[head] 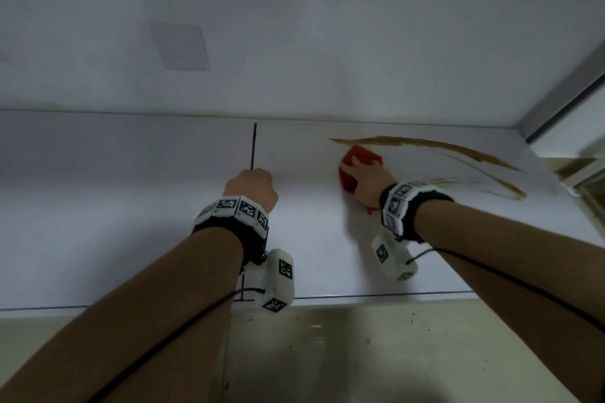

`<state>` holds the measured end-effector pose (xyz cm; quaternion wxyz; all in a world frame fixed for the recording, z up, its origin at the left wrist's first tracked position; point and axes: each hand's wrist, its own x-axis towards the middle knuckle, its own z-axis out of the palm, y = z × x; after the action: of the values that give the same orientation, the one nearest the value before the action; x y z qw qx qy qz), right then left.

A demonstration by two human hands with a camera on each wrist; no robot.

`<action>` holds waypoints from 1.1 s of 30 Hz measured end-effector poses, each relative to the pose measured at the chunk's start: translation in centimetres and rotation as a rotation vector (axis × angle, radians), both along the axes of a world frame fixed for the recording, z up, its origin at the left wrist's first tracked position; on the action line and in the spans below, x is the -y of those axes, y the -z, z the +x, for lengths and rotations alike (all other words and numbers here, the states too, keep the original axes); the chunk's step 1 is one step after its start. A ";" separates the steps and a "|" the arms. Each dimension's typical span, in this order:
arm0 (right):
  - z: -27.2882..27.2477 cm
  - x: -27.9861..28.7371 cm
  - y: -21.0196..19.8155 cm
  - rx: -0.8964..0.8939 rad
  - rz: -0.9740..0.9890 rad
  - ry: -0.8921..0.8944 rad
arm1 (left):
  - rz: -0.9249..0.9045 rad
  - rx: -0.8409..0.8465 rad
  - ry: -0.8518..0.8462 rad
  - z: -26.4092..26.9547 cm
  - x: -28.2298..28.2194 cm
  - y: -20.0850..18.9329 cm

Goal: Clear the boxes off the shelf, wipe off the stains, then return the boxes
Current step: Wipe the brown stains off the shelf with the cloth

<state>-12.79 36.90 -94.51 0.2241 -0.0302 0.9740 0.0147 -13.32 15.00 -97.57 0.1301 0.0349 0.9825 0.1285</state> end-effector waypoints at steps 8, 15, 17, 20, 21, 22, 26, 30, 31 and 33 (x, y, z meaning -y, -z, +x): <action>1.7 6.2 1.9 0.001 -0.111 -0.333 | -0.007 0.056 0.029 0.9 0.4 -0.4; 0.8 5.3 1.1 -0.001 -0.087 -0.158 | -0.005 0.031 0.064 1.8 2.1 -1.5; 1.4 4.5 0.6 0.027 -0.049 -0.075 | -0.010 0.032 0.059 2.4 2.6 -2.4; 3.3 4.6 -0.2 0.089 -0.007 -0.079 | -0.007 0.011 0.050 3.3 3.2 -4.6; 4.3 4.9 -0.5 0.106 -0.011 -0.082 | -0.002 -0.005 0.051 3.8 3.3 -5.6; 5.3 5.3 -0.7 0.117 -0.017 -0.096 | 0.002 -0.025 0.052 4.3 3.4 -6.6; 9.2 7.3 -1.9 0.230 0.023 -0.207 | 0.027 -0.098 0.038 6.9 3.4 -10.0; 12.8 8.8 -6.0 0.255 0.022 -0.308 | 0.022 -0.107 0.023 10.2 3.5 -12.9; 13.6 9.0 -7.2 0.238 -0.029 -0.295 | 0.015 -0.112 0.022 11.0 3.5 -13.6; 14.9 9.8 -10.1 0.167 -0.174 -0.217 | 0.002 -0.125 0.010 12.5 3.8 -15.2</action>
<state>2.11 27.09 -84.43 0.2981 -0.1554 0.9406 -0.0481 -0.85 11.24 -82.33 0.0689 0.0478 0.9885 0.1262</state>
